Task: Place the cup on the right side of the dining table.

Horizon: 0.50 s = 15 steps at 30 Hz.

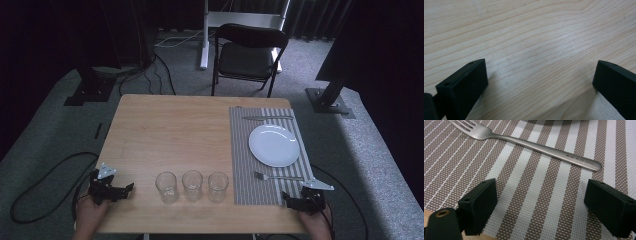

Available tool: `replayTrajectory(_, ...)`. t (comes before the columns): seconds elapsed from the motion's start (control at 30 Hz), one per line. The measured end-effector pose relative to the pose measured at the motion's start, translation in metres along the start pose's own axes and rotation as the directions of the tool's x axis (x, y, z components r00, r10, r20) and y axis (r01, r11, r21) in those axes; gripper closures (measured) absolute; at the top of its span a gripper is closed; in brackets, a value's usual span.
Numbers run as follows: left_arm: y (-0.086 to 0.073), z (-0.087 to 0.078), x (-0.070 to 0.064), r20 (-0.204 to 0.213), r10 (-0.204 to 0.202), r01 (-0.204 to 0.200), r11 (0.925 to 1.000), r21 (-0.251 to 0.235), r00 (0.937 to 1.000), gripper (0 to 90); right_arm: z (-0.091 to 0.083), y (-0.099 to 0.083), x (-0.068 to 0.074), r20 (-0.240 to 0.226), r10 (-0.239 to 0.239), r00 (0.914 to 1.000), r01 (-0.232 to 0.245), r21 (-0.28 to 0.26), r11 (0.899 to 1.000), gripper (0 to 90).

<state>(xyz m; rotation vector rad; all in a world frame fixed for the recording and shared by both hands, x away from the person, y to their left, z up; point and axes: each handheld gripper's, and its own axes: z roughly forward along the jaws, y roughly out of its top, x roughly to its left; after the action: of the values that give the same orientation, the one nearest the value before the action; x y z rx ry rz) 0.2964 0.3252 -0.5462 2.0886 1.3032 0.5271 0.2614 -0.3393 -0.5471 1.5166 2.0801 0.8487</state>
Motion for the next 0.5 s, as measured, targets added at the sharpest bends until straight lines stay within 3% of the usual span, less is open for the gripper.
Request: replayTrajectory(0.5, 0.0007, 0.0008, 0.0003, 0.003, 0.002, -0.002, 1.0, -0.001, 1.0, 0.1, 0.0001, 0.0016, 0.0001, 0.001, 0.002, 1.0, -0.002, 0.014, 1.0, 11.0)
